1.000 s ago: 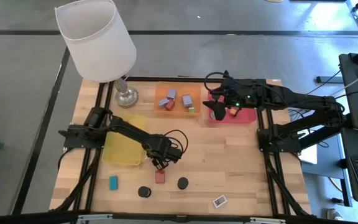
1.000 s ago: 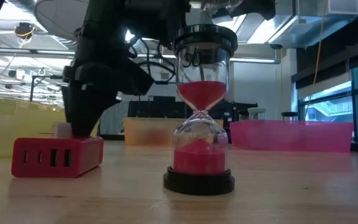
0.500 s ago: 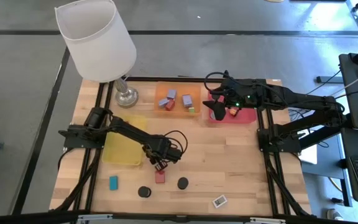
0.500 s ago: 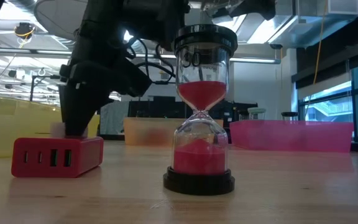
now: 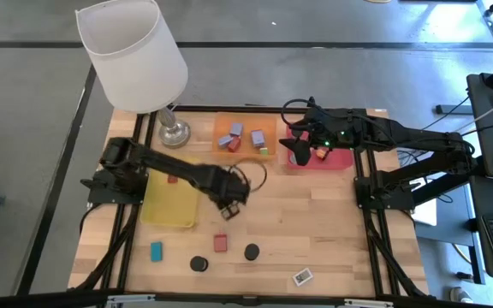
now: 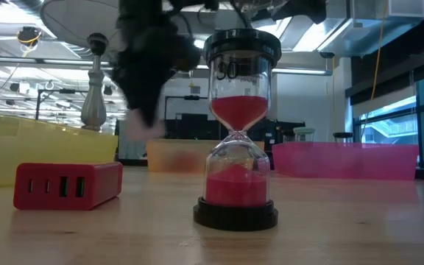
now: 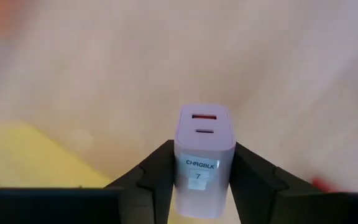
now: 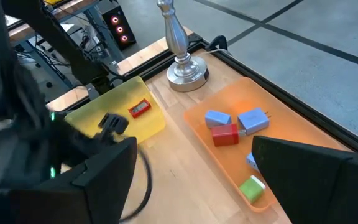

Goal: Pick & Place Office items
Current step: Put the pink charger adapter into the orange bin

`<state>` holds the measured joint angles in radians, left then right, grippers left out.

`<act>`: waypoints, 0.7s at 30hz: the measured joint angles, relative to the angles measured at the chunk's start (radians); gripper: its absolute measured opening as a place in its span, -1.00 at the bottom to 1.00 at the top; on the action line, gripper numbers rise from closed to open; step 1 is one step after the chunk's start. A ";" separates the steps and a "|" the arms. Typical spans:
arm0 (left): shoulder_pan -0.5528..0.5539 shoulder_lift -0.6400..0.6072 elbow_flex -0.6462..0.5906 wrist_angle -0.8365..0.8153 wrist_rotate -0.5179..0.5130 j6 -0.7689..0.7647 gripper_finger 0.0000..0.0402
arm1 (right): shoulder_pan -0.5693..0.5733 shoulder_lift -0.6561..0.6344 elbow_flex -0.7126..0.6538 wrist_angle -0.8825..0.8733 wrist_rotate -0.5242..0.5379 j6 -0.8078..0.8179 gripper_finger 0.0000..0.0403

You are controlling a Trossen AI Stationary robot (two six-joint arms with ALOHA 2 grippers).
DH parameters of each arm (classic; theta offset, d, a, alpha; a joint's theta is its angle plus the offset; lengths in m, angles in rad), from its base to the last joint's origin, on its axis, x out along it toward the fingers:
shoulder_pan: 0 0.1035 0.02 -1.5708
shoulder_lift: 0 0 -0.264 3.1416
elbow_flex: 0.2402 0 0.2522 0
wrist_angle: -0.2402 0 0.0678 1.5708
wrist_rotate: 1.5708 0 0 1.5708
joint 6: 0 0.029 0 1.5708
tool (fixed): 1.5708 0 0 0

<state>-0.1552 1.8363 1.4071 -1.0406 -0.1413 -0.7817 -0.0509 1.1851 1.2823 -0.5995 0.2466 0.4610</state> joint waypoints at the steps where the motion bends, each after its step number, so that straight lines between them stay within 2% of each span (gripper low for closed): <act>1: 0.018 -0.022 0.000 0.022 -0.030 0.010 -0.38 | 0.000 0.000 0.000 0.000 0.003 0.000 0.60; 9: 0.211 -0.167 0.000 0.203 -0.253 0.167 -0.38 | 0.000 0.000 0.000 0.000 0.050 0.025 0.60; 15: 0.376 -0.169 0.001 0.286 -0.261 0.254 -0.38 | 0.000 0.000 0.000 0.000 0.052 0.026 0.60; 21: 0.508 -0.071 0.001 0.324 -0.247 0.291 -0.38 | 0.000 0.000 0.000 0.000 0.053 0.028 0.60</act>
<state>0.3531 1.7655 1.4082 -0.7166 -0.3886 -0.4911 -0.0508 1.1851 1.2823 -0.5991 0.2998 0.4889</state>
